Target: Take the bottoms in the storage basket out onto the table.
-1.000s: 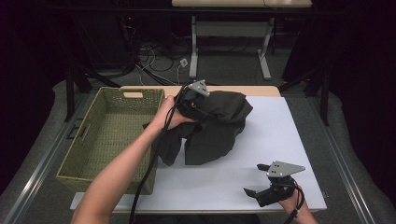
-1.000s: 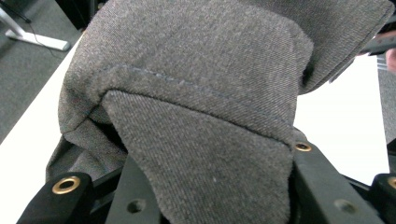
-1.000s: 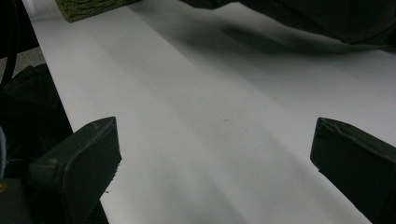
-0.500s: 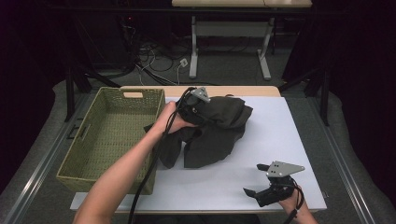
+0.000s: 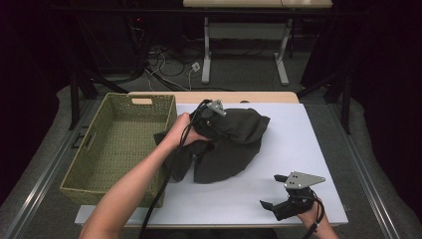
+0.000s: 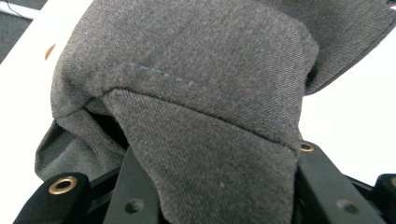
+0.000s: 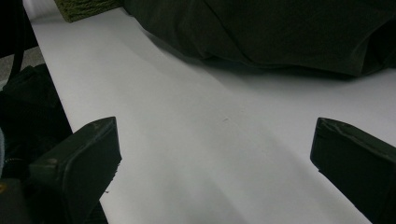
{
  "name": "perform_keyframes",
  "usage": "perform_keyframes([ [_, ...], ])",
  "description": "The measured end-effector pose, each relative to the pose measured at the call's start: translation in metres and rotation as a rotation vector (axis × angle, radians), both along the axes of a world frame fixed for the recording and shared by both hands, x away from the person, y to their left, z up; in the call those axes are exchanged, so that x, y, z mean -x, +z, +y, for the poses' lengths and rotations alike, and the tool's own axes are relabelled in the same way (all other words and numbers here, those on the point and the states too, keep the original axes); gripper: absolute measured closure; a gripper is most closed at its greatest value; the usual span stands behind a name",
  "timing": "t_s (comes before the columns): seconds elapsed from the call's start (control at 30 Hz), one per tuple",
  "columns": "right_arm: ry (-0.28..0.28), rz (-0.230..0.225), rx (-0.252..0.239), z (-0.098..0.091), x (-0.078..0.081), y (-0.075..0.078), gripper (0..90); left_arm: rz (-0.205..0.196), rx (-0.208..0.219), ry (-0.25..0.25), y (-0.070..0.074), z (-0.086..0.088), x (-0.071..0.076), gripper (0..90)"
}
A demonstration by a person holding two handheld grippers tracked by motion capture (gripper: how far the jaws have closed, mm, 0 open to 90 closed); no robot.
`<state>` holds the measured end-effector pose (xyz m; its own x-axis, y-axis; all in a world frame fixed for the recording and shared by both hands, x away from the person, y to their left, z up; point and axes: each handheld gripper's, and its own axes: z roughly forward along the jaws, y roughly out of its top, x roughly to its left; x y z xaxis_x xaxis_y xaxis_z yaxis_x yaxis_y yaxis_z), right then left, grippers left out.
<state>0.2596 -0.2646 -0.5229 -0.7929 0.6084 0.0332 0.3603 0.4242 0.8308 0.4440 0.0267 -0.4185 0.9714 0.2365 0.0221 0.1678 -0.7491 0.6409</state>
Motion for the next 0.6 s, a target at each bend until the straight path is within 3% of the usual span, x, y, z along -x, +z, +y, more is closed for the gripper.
perform_keyframes([
  [0.6,0.004,-0.001,0.004,0.0,0.001,0.0,1.4,0.048,-0.046,0.011,-0.042,0.004,-0.001,59.8],
])
